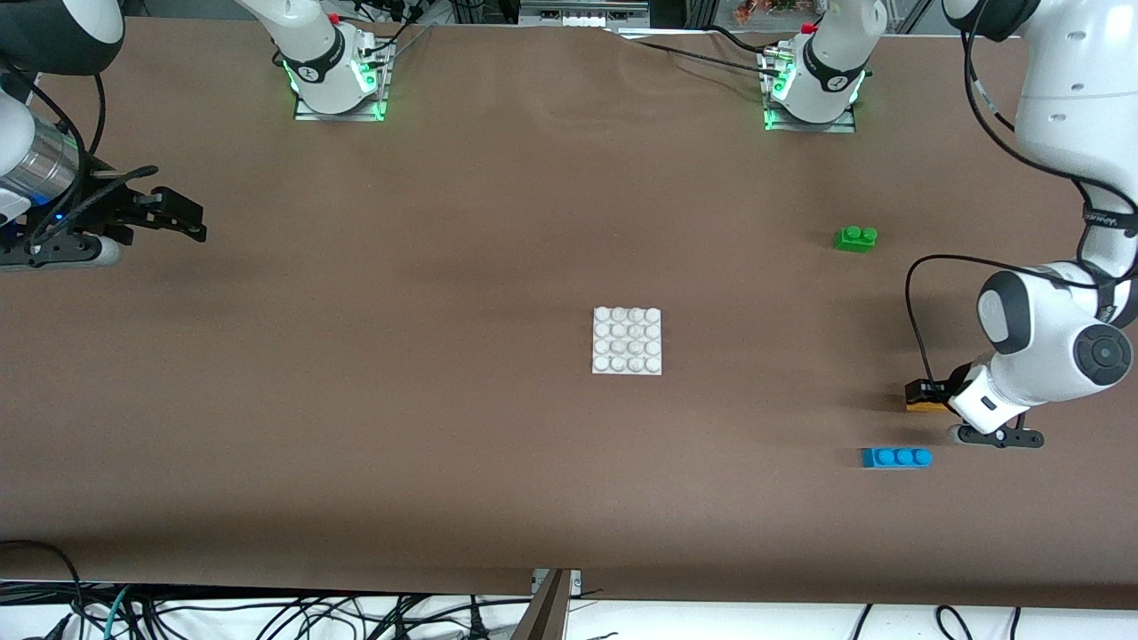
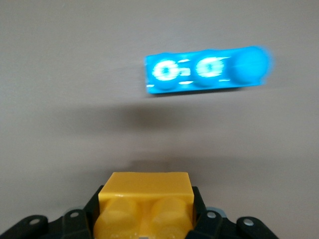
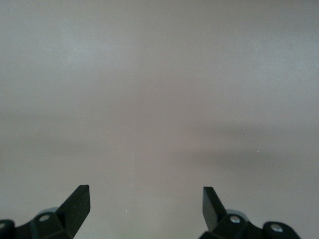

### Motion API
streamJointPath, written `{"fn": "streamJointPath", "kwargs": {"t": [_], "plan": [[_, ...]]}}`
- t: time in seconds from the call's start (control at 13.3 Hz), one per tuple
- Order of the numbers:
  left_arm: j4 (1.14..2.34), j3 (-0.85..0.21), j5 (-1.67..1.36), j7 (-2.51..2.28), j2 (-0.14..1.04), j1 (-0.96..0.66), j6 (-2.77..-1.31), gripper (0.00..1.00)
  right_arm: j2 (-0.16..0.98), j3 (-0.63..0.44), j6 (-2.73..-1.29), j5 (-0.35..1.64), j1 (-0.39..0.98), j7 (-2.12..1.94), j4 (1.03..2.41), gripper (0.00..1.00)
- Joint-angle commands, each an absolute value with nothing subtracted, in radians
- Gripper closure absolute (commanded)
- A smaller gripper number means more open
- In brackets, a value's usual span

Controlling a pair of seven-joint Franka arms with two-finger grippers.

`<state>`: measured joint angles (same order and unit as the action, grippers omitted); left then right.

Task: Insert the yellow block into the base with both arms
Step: 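Carry the yellow brick over the white base plate with the left gripper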

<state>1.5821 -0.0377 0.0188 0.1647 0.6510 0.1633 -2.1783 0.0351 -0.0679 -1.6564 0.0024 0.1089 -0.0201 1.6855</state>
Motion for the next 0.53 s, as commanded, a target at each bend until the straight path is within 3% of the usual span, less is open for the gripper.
{"fn": "streamJointPath", "kwargs": {"t": [0.0,0.23,0.45], "plan": [[1.588,-0.064,-0.002,0.022,0.523,0.069,-2.016,0.79,0.023,-0.060,-1.647,-0.006,0.103,-0.018,1.689,0.00],[1.494,-0.104,-0.003,-0.108,0.511,-0.052,-1.883,0.79,0.023,-0.060,-1.647,-0.006,0.106,-0.017,1.694,0.00],[1.471,-0.132,-0.005,-0.288,0.546,-0.197,-1.882,0.79,0.023,-0.060,-1.647,-0.005,0.104,-0.020,1.695,0.00]]}}
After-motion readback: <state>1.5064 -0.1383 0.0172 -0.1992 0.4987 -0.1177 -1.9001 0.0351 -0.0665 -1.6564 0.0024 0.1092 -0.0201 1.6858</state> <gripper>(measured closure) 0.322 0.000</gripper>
